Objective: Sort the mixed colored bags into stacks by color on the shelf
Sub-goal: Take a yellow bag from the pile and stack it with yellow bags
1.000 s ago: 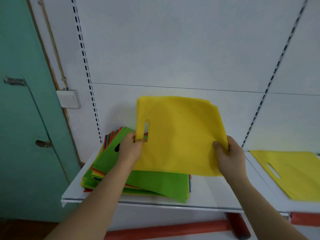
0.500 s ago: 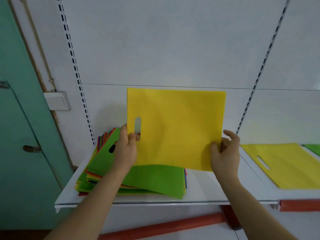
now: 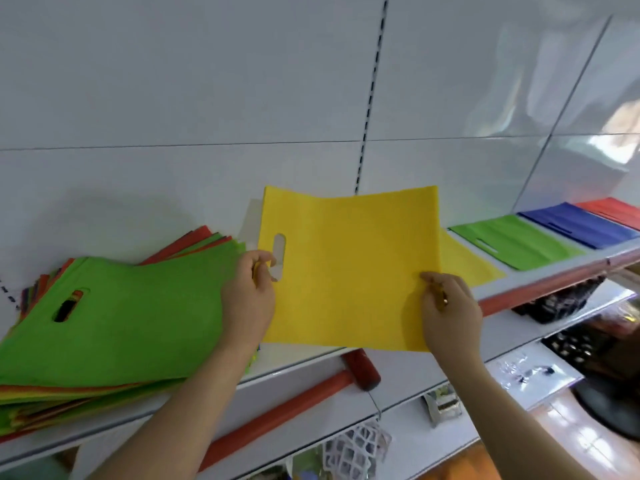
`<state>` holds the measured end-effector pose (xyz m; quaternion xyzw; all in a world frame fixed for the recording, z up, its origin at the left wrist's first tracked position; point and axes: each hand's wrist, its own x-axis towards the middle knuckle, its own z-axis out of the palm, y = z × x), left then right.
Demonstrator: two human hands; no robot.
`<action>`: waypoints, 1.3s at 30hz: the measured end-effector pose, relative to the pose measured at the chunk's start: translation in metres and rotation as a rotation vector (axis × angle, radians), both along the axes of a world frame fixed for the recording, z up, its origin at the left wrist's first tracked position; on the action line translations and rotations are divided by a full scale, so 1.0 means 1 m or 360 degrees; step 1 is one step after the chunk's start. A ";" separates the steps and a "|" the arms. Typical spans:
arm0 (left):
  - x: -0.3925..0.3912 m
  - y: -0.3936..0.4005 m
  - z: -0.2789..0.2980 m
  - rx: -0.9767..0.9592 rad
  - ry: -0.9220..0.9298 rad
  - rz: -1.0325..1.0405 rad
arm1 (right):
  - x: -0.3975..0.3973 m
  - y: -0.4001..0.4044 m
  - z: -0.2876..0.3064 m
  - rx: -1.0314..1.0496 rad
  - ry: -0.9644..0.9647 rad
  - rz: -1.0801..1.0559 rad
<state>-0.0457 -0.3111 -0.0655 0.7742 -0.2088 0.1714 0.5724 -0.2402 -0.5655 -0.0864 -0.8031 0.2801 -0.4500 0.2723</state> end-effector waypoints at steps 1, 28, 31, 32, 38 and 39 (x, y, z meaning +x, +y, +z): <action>-0.007 -0.016 -0.001 0.0046 0.0000 -0.0044 | -0.012 -0.014 -0.001 -0.0006 0.0034 -0.0026; -0.064 -0.303 -0.057 0.0465 0.0148 0.0095 | -0.027 -0.317 -0.018 -0.0211 0.0606 0.0237; -0.051 -0.309 -0.064 0.0466 0.0215 0.0144 | -0.004 -0.335 -0.019 -0.0251 0.0640 0.0283; -0.047 -0.310 -0.066 0.0484 0.0231 0.0164 | 0.004 -0.341 -0.018 -0.0260 0.0648 0.0296; -0.040 -0.325 -0.074 0.0760 0.0285 0.0253 | 0.034 -0.369 -0.031 -0.0272 0.0826 0.0442; -0.039 -0.328 -0.075 0.0815 0.0292 0.0280 | 0.038 -0.373 -0.033 -0.0275 0.0850 0.0484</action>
